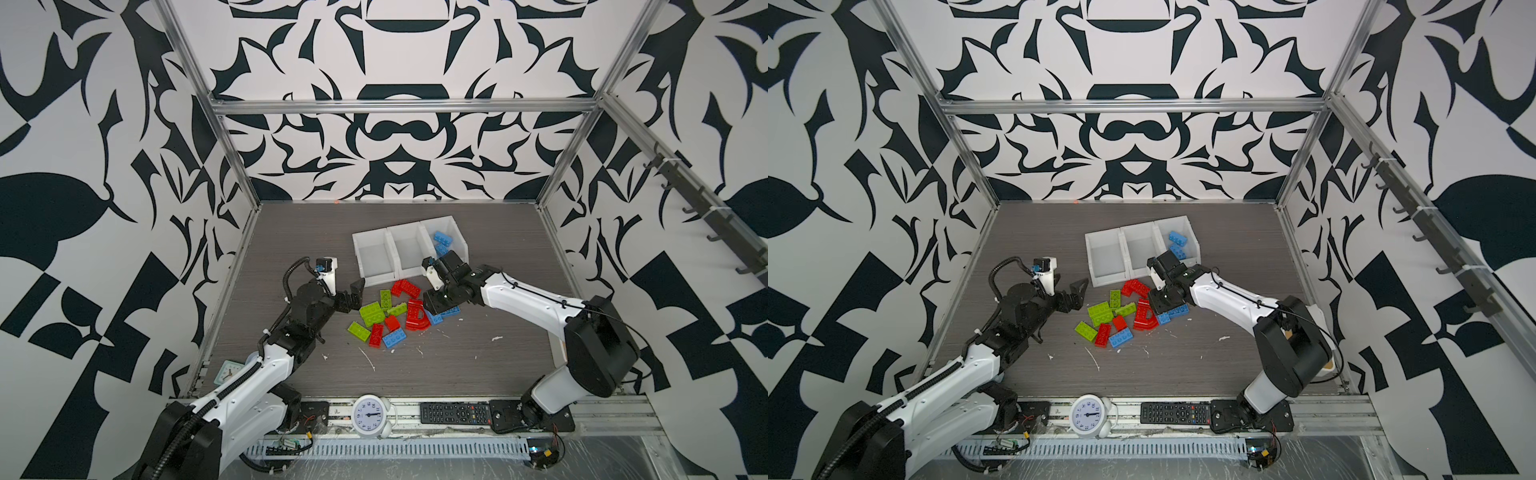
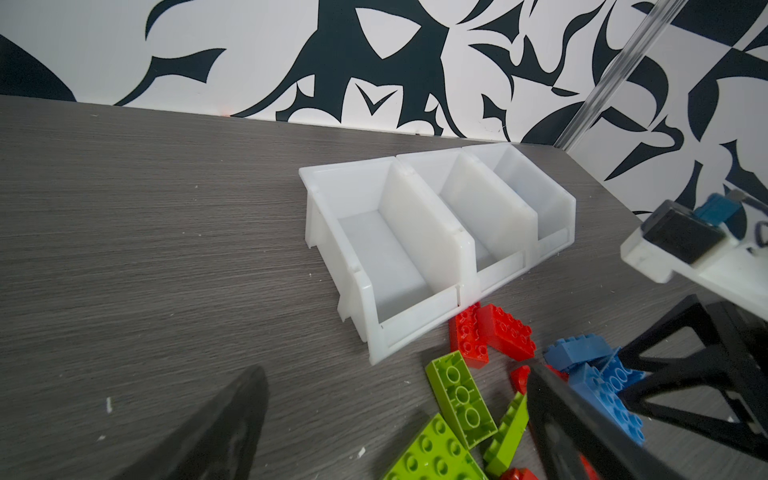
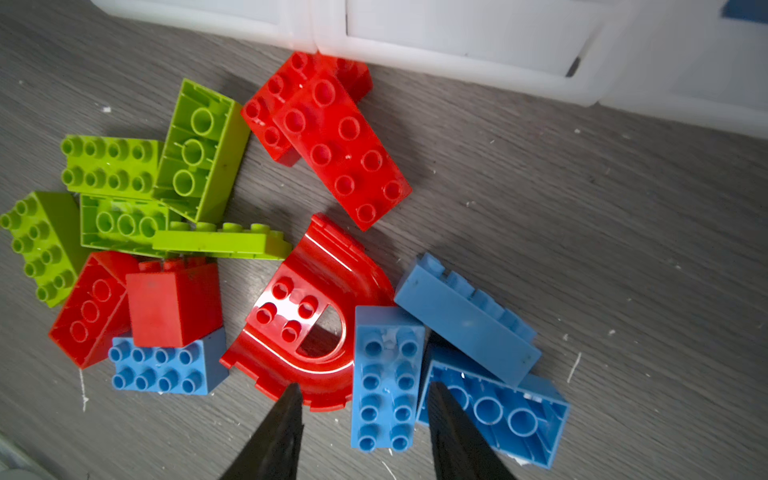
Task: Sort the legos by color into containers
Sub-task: 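Release the brick and return the right gripper to the pile, then lower the right gripper and grasp a small blue brick beside the red arch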
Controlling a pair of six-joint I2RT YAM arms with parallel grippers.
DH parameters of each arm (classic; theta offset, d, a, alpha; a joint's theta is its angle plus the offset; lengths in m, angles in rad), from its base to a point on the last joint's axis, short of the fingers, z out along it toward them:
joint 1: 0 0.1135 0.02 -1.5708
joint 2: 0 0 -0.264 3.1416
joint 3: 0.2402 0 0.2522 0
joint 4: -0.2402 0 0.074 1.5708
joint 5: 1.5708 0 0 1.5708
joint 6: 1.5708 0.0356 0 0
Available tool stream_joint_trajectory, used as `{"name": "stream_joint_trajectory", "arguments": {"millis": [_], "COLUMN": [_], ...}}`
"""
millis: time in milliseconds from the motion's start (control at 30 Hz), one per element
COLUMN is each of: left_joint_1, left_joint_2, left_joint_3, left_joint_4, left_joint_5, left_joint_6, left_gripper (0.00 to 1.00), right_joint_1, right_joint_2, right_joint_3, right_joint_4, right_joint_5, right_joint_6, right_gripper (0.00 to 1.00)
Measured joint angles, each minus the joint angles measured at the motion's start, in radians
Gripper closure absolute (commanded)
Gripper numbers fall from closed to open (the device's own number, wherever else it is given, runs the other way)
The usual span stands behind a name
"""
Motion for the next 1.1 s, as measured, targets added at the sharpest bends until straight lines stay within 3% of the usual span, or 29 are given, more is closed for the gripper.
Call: {"name": "stream_joint_trajectory", "arguments": {"millis": [667, 1100], "left_joint_1": [0.0, 0.0], "left_joint_2": [0.0, -0.004], "left_joint_3": [0.0, 0.0], "left_joint_4": [0.0, -0.003], "left_joint_5": [0.001, 0.0], "left_joint_6": [0.0, 0.0], "left_gripper": [0.01, 0.01], "right_joint_1": [0.0, 0.0], "right_joint_2": [0.127, 0.129], "right_joint_3": [0.006, 0.006], "right_joint_4": [0.024, 0.042], "right_joint_5": [0.024, 0.036], "right_joint_6": [-0.061, -0.061], "right_gripper": [0.52, 0.66]}}
